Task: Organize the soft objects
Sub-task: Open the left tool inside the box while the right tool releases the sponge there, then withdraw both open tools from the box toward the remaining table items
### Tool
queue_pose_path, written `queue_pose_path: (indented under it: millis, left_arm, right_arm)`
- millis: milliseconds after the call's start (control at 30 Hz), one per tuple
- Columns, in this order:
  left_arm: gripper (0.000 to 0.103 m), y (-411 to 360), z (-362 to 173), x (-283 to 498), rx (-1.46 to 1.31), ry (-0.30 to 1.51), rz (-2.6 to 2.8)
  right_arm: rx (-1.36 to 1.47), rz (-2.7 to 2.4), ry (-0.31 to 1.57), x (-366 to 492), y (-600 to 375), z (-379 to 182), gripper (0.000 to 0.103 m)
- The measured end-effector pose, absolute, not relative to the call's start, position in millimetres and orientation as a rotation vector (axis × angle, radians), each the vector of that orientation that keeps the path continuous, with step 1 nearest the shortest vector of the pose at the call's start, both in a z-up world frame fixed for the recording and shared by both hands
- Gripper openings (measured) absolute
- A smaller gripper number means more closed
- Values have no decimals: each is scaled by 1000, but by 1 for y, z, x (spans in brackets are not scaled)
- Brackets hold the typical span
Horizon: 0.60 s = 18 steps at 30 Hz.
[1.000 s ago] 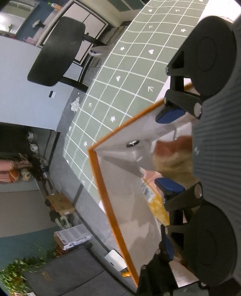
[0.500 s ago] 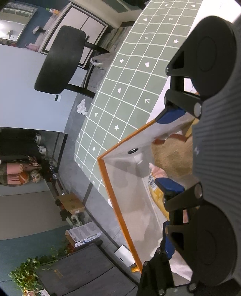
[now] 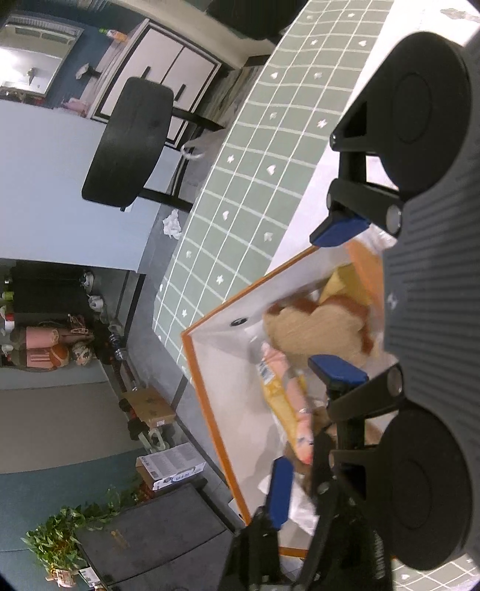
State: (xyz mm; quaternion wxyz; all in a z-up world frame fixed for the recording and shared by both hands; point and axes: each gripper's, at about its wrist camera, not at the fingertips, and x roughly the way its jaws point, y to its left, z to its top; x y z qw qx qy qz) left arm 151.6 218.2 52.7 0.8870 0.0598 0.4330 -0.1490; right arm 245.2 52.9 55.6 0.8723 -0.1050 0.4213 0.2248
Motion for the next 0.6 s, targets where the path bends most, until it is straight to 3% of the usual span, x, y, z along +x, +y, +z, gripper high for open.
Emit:
queue_pose_path:
  millis: [133, 600]
  left_arm:
    - [52, 209, 57, 130, 145, 861, -350]
    - [53, 166, 36, 87, 208, 841, -459]
  right_arm:
    - [-198, 466, 874, 230, 34, 59, 64]
    - [-146, 560, 863, 153, -28, 55, 64]
